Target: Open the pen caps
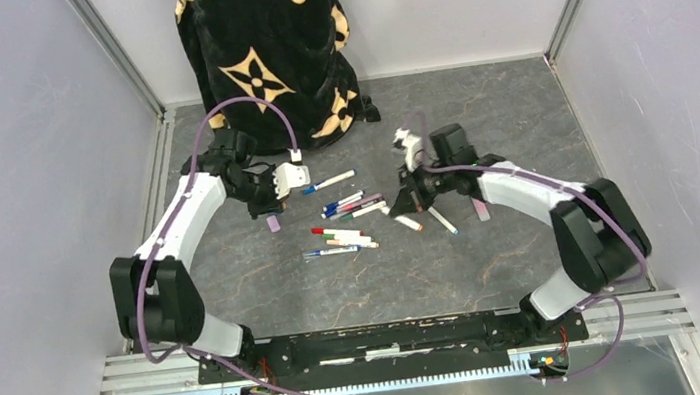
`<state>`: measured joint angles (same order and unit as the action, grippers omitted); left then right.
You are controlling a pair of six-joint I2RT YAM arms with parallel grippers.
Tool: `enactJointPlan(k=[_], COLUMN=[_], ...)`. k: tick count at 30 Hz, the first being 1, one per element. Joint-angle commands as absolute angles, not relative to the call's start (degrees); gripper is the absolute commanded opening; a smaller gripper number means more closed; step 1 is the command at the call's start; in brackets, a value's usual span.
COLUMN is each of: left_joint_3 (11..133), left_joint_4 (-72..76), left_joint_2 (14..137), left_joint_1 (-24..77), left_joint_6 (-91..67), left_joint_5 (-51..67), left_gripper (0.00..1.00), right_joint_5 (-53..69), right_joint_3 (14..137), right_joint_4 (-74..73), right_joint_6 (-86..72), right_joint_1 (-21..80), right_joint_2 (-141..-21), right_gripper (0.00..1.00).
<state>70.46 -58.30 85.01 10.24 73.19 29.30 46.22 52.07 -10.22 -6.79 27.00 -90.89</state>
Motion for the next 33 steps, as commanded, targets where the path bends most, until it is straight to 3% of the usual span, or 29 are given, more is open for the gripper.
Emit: enactJointPlan(k=[1,6,20,25,28,31,33], left_joint_3=[65.5,64.0,63.8,64.5,65.5,67.0,69.0], left_joint_4=[-35.5,-30.3,-28.0,-28.7,-30.1,-31.7,-33.5], left_joint_2=[89.2,94.2,100.5,100.5,100.0,98.8,98.2], left_joint_1=[8.9,8.9,8.8,8.8,8.8,8.6,7.9], left_joint_6=[56.7,52.2,47.8,46.1,45.3,44.7,44.4], left_joint_5=[31.6,29.3,23.7,23.8,24.0,24.7,26.2], left_gripper=[0.02,0.07,0.23,0.39,0.47,0.51,0.61], right_joint_5=[22.1,8.0,1.6,-1.7,-4.1,-5.9,-6.7], right_joint_3=[49.2,44.1,38.6,37.8,37.6,37.9,38.3], right_joint_4=[-10.4,-8.4,-3.7,-4.0,-4.7,-5.6,-6.2], right_joint_6=[-8.7,-9.5,-9.7,-9.5,-8.8,-8.1,-7.9], right_joint_1=[20.9,18.4,16.6,16.6,16.7,16.7,16.7], right_joint_2=[-82.6,-80.2,-84.8,-83.9,-83.0,-82.6,-82.2], right_gripper=[0.0,0.0,0.01,0.09,0.19,0.24,0.29])
